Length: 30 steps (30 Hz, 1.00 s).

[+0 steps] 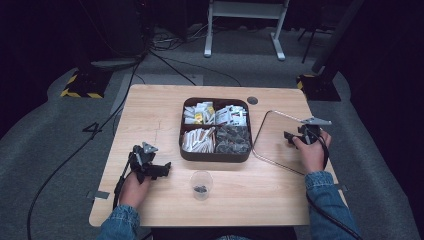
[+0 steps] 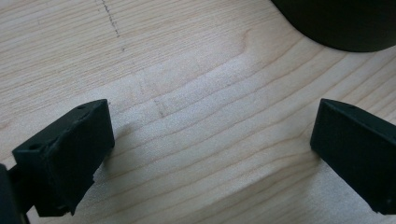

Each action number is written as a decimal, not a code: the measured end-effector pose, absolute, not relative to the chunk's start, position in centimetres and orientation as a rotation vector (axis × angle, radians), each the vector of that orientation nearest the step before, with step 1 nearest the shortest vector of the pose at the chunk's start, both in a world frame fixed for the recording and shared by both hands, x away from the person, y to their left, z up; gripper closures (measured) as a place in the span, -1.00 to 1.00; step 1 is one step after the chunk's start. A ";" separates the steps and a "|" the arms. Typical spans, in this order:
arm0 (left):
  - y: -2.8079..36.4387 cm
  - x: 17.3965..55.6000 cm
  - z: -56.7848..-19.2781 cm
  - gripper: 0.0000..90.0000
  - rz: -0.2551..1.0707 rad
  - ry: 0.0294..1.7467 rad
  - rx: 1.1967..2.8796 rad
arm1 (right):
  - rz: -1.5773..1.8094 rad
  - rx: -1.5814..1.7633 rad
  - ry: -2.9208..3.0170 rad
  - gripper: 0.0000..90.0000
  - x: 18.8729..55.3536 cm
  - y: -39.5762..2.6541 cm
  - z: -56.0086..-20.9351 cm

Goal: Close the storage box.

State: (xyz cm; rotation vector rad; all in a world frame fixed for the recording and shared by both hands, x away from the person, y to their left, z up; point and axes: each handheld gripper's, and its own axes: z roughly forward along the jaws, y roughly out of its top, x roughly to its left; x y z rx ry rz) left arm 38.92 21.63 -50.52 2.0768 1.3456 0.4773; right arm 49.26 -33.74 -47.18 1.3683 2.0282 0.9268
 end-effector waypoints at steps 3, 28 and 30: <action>21.6 38.9 -50.5 -1.00 0.477 1.346 2.077 | 0.915 1.388 2.032 -0.27 49.4 -33.9 -47.6; 21.6 38.9 -50.5 -1.00 0.477 1.346 2.076 | 0.856 1.480 2.100 0.29 49.1 -33.8 -48.7; 21.6 38.9 -50.5 -1.00 0.477 1.346 2.077 | 0.864 1.494 2.097 0.30 49.1 -33.9 -48.7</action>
